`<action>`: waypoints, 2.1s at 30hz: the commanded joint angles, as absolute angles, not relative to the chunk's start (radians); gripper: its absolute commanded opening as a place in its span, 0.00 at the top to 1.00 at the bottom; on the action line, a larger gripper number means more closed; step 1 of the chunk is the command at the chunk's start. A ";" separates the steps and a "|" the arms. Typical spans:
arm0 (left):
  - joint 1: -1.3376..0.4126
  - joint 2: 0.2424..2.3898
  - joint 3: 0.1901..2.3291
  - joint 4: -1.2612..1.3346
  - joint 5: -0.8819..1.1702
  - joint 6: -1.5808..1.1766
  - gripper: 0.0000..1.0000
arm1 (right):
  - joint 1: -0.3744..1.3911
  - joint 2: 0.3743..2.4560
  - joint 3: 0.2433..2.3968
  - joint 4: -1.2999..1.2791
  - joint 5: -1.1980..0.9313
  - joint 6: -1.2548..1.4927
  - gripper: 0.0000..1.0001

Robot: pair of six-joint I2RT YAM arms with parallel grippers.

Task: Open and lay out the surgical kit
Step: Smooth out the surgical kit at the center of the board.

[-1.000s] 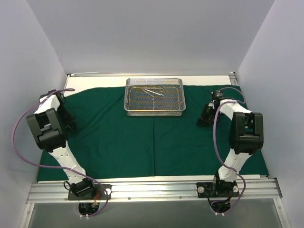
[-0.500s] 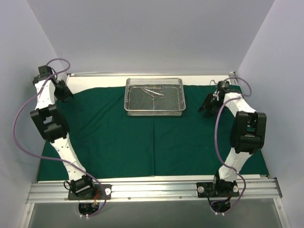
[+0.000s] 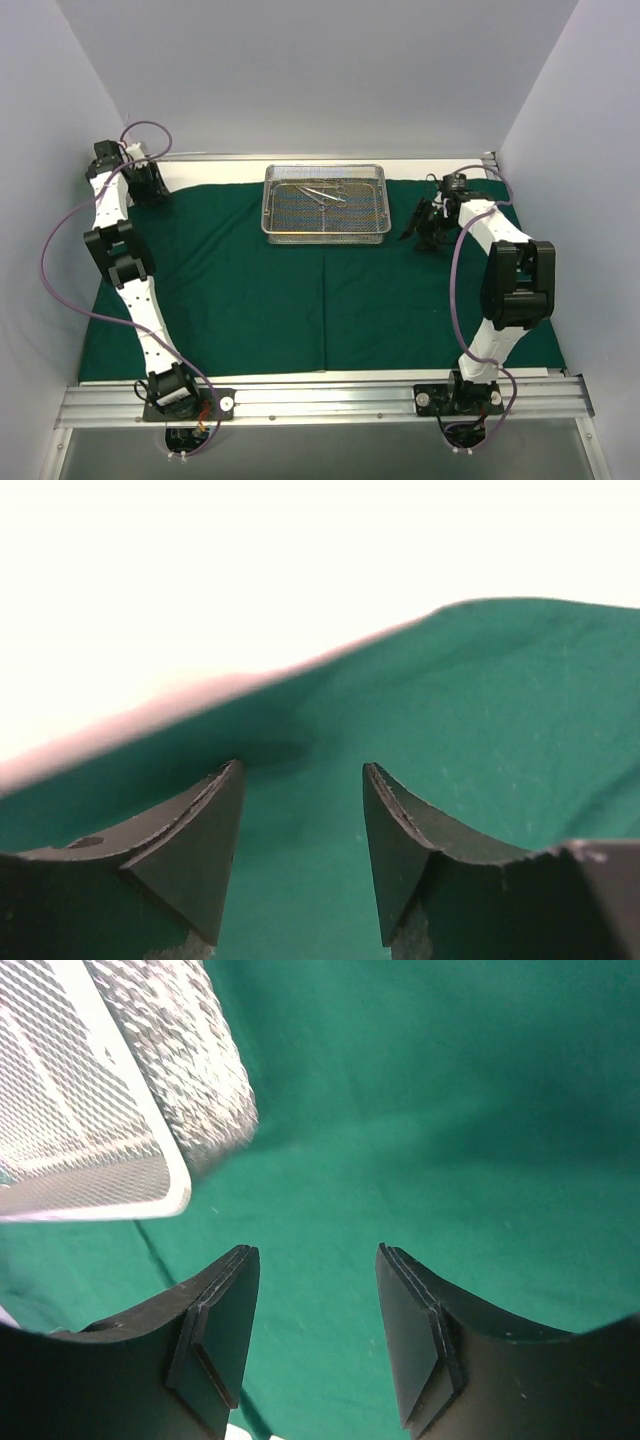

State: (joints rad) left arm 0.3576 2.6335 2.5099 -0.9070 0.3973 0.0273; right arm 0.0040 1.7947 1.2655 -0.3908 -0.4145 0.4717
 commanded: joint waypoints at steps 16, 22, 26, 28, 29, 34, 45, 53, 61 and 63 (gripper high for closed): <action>0.281 2.632 2.504 -0.674 0.396 0.225 0.37 | -0.006 1.763 1.269 -0.463 -0.414 0.456 0.49; 0.281 2.674 2.517 -0.658 0.360 0.242 0.34 | -0.006 1.759 1.236 -0.437 -0.413 0.477 0.49; 0.281 2.686 2.527 -0.683 0.345 0.245 0.33 | -0.006 1.741 1.209 -0.430 -0.414 0.492 0.49; 0.281 2.681 2.493 -0.683 0.338 0.244 0.34 | -0.006 1.740 1.207 -0.433 -0.411 0.497 0.49; 0.281 2.681 2.488 -0.690 0.331 0.244 0.34 | -0.006 1.738 1.209 -0.433 -0.408 0.497 0.49; 0.279 2.677 2.484 -0.704 0.328 0.250 0.51 | 0.021 1.738 1.209 -0.426 -0.405 0.512 0.49; 0.275 2.573 2.497 -0.713 0.359 0.138 0.98 | 0.048 1.740 1.227 -0.411 -0.410 0.540 0.50; 0.218 2.352 2.327 -0.701 0.189 0.035 0.98 | 0.054 1.726 1.190 -0.356 -0.452 0.560 0.50; 0.157 2.122 2.009 -0.739 0.046 -0.055 0.98 | 0.054 1.723 1.155 -0.305 -0.502 0.557 0.50; 0.137 2.047 1.912 -0.732 0.019 -0.110 0.98 | 0.054 1.723 1.141 -0.290 -0.511 0.552 0.50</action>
